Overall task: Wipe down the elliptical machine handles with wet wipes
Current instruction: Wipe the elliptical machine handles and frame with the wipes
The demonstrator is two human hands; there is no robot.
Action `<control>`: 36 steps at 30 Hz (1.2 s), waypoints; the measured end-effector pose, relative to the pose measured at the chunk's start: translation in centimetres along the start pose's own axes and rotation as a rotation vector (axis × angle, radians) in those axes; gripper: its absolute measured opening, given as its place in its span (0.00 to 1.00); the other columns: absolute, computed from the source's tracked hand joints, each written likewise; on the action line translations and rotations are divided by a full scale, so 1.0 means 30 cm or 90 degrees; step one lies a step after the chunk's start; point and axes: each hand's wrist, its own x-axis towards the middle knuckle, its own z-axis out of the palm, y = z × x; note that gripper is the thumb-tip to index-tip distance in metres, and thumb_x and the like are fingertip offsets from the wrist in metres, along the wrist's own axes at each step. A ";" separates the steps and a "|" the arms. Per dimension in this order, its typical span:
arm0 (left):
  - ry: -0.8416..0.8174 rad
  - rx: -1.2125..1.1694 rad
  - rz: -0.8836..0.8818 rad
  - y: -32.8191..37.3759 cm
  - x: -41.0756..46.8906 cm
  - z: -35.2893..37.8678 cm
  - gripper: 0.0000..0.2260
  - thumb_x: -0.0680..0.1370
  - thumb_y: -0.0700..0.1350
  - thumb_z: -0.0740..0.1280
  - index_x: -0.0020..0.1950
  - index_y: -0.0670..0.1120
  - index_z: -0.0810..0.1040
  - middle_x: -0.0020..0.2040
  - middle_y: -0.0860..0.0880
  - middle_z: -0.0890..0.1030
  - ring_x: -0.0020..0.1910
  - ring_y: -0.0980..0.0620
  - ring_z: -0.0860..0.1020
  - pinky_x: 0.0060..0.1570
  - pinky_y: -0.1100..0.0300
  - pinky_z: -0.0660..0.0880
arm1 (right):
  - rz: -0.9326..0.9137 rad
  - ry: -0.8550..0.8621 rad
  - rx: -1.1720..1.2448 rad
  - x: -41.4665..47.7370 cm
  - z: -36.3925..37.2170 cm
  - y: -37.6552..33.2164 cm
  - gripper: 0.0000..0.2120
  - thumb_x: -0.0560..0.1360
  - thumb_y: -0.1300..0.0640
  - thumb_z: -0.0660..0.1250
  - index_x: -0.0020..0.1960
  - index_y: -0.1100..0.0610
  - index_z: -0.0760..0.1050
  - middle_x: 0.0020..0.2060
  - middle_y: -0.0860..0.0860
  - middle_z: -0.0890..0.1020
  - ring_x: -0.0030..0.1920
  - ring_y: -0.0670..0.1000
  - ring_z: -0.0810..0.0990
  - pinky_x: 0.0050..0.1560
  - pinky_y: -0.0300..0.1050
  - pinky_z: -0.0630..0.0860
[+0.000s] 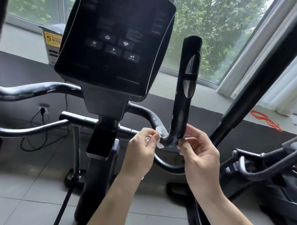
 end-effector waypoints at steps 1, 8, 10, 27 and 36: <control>-0.001 -0.001 0.000 0.001 0.002 0.000 0.07 0.83 0.54 0.66 0.50 0.53 0.80 0.38 0.55 0.82 0.40 0.56 0.80 0.45 0.55 0.77 | -0.001 0.009 0.001 -0.002 0.006 0.000 0.16 0.79 0.68 0.70 0.60 0.51 0.83 0.41 0.51 0.85 0.40 0.45 0.83 0.48 0.36 0.79; -0.065 -0.258 0.061 0.145 -0.023 -0.026 0.06 0.82 0.51 0.68 0.50 0.49 0.79 0.33 0.55 0.76 0.30 0.55 0.73 0.34 0.58 0.71 | -0.004 0.051 -0.023 -0.007 0.024 0.013 0.19 0.78 0.69 0.69 0.59 0.48 0.84 0.44 0.56 0.84 0.39 0.46 0.80 0.48 0.41 0.79; -0.047 -0.304 0.073 0.207 -0.007 -0.033 0.05 0.82 0.47 0.68 0.48 0.48 0.80 0.32 0.52 0.75 0.30 0.53 0.73 0.31 0.56 0.73 | 0.008 0.052 -0.009 -0.006 0.030 0.008 0.18 0.78 0.70 0.68 0.58 0.49 0.83 0.40 0.51 0.84 0.38 0.45 0.79 0.47 0.38 0.78; -0.018 -0.248 0.029 0.209 0.074 -0.015 0.04 0.79 0.50 0.73 0.48 0.51 0.81 0.32 0.57 0.80 0.31 0.60 0.78 0.36 0.63 0.75 | 0.023 0.062 -0.003 -0.012 0.042 0.007 0.16 0.78 0.67 0.70 0.59 0.49 0.83 0.36 0.47 0.81 0.38 0.46 0.77 0.45 0.38 0.76; -0.037 -0.395 -0.028 0.231 0.050 -0.040 0.11 0.76 0.52 0.71 0.51 0.46 0.80 0.30 0.53 0.75 0.25 0.57 0.71 0.27 0.66 0.68 | 0.018 0.044 0.007 -0.009 0.039 0.001 0.13 0.77 0.60 0.72 0.59 0.48 0.82 0.35 0.45 0.81 0.37 0.45 0.77 0.43 0.35 0.76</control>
